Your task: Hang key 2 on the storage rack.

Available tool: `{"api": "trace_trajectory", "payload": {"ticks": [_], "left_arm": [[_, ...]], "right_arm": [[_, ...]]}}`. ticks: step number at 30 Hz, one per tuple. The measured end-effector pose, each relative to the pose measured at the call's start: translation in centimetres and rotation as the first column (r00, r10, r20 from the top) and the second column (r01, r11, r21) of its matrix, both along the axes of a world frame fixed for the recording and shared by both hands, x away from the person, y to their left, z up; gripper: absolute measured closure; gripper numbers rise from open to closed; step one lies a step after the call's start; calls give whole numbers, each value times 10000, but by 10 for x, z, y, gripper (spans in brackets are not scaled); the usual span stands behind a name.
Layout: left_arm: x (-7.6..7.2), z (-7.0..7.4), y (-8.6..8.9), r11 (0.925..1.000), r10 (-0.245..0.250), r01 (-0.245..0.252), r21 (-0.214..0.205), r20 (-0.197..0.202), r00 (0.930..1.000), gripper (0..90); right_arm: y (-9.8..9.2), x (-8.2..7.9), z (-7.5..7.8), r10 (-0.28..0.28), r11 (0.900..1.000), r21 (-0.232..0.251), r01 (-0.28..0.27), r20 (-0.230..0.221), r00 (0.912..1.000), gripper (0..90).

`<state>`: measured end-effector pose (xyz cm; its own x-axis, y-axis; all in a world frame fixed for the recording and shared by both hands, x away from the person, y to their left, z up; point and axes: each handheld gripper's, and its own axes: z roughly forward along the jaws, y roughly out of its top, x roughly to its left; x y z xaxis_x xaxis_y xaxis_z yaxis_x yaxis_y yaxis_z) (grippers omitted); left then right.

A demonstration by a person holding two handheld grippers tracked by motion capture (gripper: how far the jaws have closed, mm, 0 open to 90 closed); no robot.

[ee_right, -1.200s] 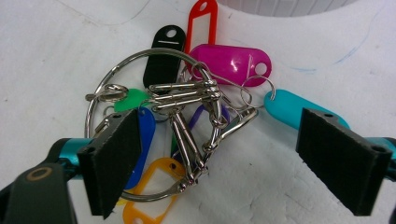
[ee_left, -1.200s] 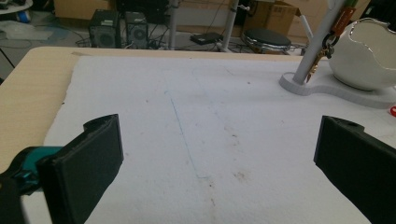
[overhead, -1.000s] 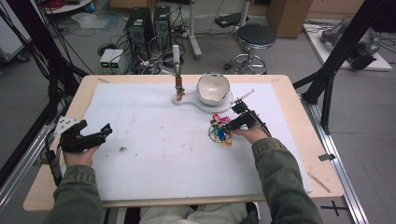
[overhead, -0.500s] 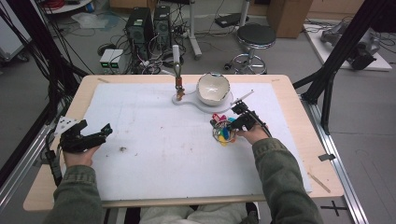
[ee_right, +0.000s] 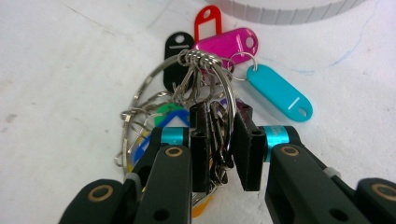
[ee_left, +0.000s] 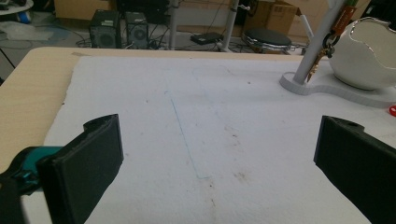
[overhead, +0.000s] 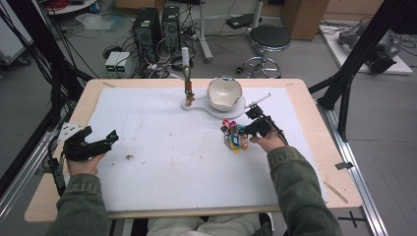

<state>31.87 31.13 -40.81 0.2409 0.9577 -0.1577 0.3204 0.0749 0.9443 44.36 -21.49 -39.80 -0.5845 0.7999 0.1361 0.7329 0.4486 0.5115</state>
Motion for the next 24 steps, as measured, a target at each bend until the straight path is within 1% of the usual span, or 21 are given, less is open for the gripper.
{"api": "trace_trajectory", "payload": {"ticks": [1, 4, 8, 9, 11, 14, 15, 17, 22, 24], "left_arm": [[0, 0, 0, 10000, -2, 2, -11, 3, 10000, 18], [1, 0, -1, 10000, -16, 16, 2, 6, 10000, 18], [1, 0, -1, 10000, -41, 41, 29, -15, 10000, 18], [1, 0, -1, 10000, -56, 56, 28, -15, 10000, 18], [1, 0, -2, 10000, -51, 51, 6, -5, 10000, 18], [2, 0, -2, 10000, -68, 68, 0, -6, 10000, 18], [2, 0, -2, 10000, -64, 64, -3, 7, 10000, 18], [2, 0, -3, 10000, -61, 61, 2, -3, 10000, 18], [2, 0, -3, 10000, -66, 66, 4, -7, 10000, 18], [2, 0, -3, 10000, -84, 84, 13, -7, 10000, 18]], "right_arm": [[0, -1, 2, -60, 10000, 75, 60, -31, 10000, 782], [-3, -3, 5, -42, 9997, 251, 40, 73, 10000, 782], [-5, -4, 9, 5, 9994, 351, -13, 218, 9998, 781], [-4, -5, 11, -45, 9991, 427, 38, 173, 9998, 781], [-5, -6, 13, 11, 9986, 536, -26, 288, 9996, 781], [-5, -7, 15, 13, 9980, 624, -34, 337, 9994, 780], [-5, -8, 16, -13, 9977, 674, -6, 288, 9996, 780], [-6, -8, 18, 11, 9977, 678, -38, 403, 9992, 780], [-4, -10, 29, -1, 9957, 929, -43, 473, 9989, 779], [-3, -10, 32, 59, 9960, 888, -108, 543, 9985, 779]]}}
